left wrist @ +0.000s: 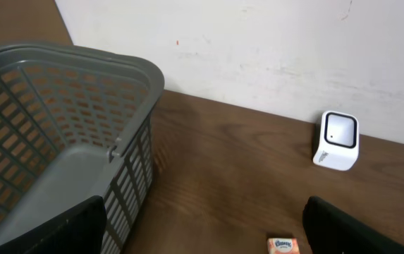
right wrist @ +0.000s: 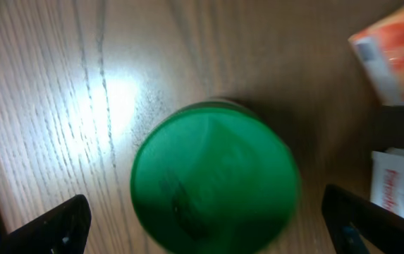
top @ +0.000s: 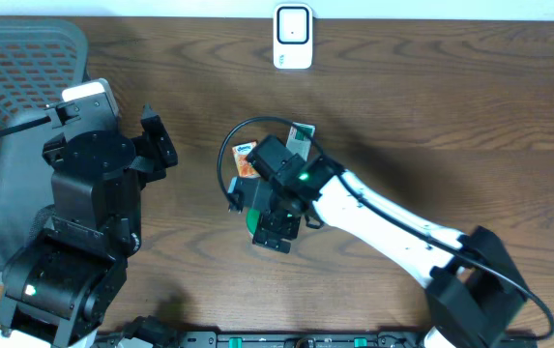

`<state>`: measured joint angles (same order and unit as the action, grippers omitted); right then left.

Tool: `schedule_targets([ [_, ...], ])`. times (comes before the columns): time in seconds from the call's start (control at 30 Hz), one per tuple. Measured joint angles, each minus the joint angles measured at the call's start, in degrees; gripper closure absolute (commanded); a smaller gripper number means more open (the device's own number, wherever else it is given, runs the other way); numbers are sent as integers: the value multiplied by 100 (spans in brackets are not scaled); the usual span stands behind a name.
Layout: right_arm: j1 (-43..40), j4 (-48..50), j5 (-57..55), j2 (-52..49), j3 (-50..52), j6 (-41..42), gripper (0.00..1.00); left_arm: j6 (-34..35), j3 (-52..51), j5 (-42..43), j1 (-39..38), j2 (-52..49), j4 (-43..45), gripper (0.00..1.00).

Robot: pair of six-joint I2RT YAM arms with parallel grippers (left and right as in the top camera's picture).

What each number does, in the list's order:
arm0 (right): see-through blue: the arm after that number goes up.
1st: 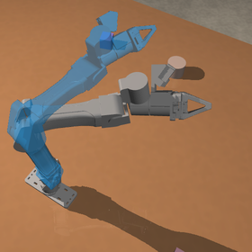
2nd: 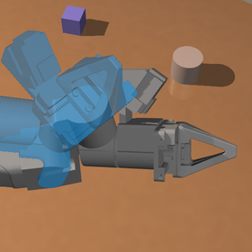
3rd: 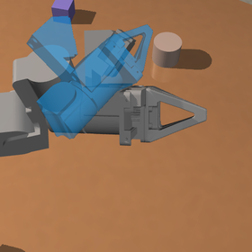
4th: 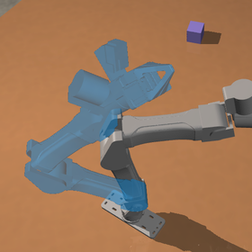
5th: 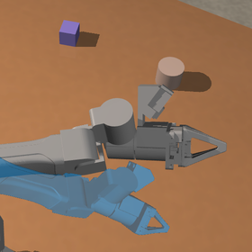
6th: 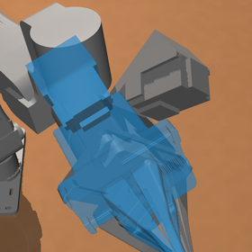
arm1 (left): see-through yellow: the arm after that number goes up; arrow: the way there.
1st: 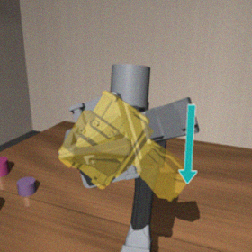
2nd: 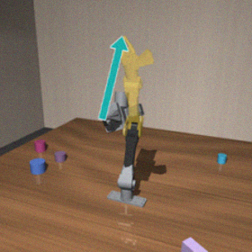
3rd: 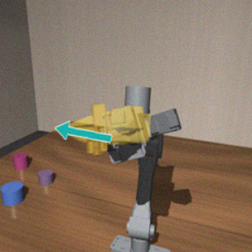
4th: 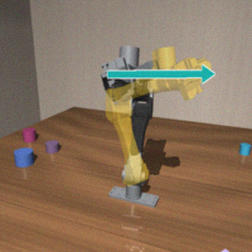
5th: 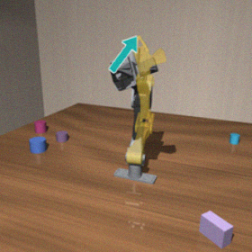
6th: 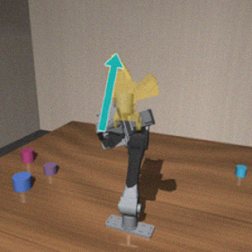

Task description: Scan the item barcode

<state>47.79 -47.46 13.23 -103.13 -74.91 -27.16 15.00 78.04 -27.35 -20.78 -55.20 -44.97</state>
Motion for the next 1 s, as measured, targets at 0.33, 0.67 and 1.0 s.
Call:
schedule_targets([
  [0.33,640,164,-378,-780,0,-350,1,0,0,0,0,0,-4,11],
  [0.67,634,481,-863,-903,0,-433,47,0,0,0,0,0,-4,11],
  [1.0,634,446,-931,-903,-2,197,39,0,0,0,0,0,-2,11],
])
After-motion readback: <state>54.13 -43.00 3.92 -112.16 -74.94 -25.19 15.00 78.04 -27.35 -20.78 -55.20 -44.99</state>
